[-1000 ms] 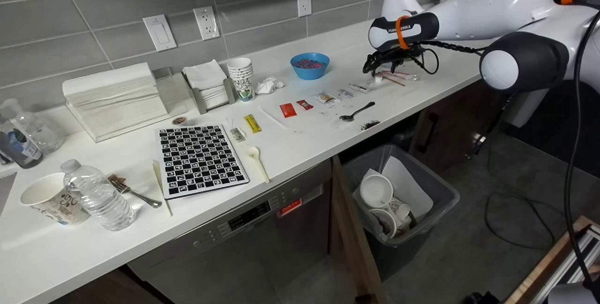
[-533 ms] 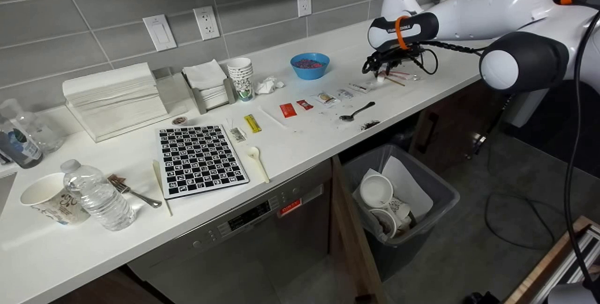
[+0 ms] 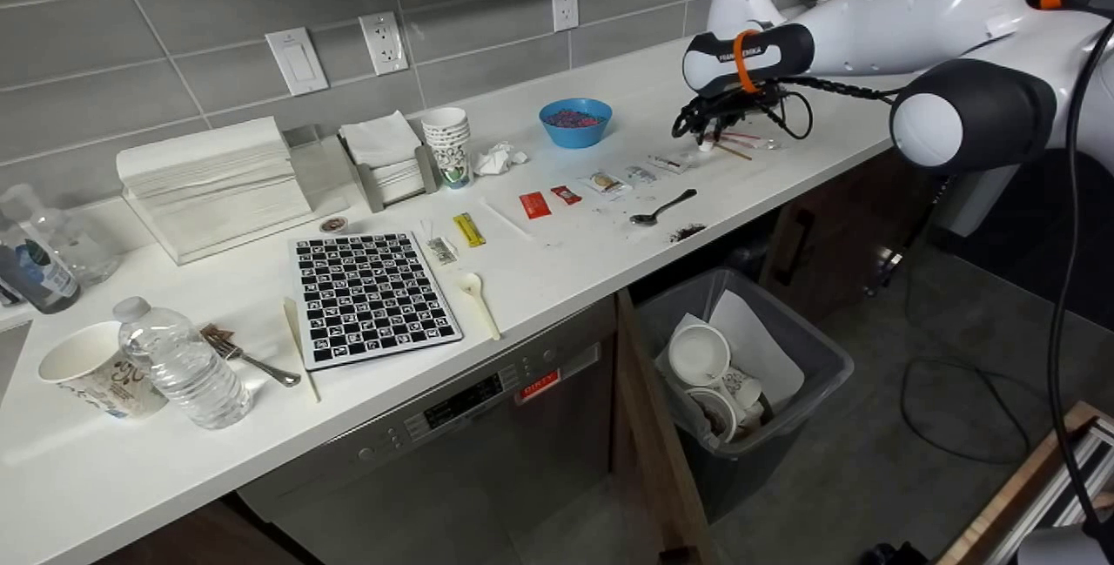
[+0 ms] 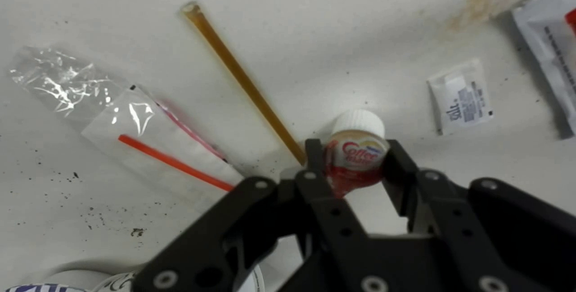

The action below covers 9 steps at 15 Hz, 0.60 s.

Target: Put the white cup into the spoon then pick up the spoon and drop the cap into the bin

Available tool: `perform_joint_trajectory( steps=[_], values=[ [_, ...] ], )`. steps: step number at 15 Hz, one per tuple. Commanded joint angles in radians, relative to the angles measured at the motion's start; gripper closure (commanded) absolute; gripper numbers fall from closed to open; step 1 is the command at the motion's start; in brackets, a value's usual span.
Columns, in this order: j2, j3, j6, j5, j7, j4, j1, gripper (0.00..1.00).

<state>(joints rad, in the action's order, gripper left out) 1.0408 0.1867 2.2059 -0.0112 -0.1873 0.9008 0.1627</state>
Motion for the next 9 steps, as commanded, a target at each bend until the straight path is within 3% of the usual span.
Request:
perform_joint_trajectory(
  steps=[1, 3, 9],
  values=[
    [-0.005, -0.006, 0.024, -0.008, -0.004, 0.024, 0.001, 0.87],
    [-0.008, -0.004, 0.024, -0.006, -0.003, 0.028, 0.000, 0.94],
    [-0.079, -0.007, 0.004, 0.017, 0.067, 0.077, -0.023, 0.92]
  ],
)
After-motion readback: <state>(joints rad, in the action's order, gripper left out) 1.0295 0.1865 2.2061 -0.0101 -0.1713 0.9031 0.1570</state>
